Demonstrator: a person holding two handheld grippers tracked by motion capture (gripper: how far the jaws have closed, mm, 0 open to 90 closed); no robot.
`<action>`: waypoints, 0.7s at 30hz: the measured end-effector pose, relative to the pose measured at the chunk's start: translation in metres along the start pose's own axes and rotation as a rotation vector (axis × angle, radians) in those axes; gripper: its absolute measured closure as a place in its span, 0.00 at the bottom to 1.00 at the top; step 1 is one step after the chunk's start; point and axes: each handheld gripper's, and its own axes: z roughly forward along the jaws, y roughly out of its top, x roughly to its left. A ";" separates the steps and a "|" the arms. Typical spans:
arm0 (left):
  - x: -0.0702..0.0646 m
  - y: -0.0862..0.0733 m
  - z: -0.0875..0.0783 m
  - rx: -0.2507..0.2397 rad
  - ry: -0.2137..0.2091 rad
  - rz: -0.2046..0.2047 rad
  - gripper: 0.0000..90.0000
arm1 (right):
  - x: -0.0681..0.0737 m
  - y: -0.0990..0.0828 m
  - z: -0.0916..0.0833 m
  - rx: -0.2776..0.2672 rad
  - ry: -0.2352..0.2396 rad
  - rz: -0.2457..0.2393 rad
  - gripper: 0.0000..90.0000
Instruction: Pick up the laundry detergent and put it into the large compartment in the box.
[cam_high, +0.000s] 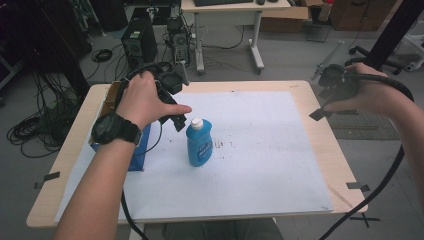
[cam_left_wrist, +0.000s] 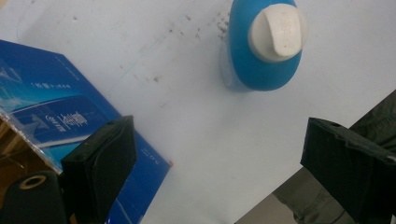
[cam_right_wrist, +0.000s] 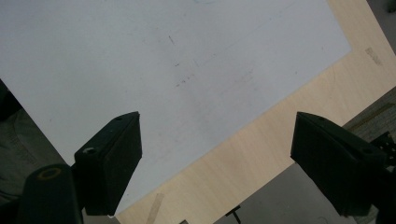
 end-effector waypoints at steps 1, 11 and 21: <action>-0.001 0.001 0.000 0.002 -0.001 0.003 0.12 | 0.000 0.000 0.000 -0.001 0.001 0.001 0.18; -0.012 0.016 0.006 0.014 -0.010 0.000 0.12 | 0.000 -0.002 0.001 -0.002 0.003 0.003 0.18; -0.019 0.026 0.012 0.034 -0.015 0.001 0.12 | 0.000 -0.004 0.000 -0.003 0.002 0.003 0.18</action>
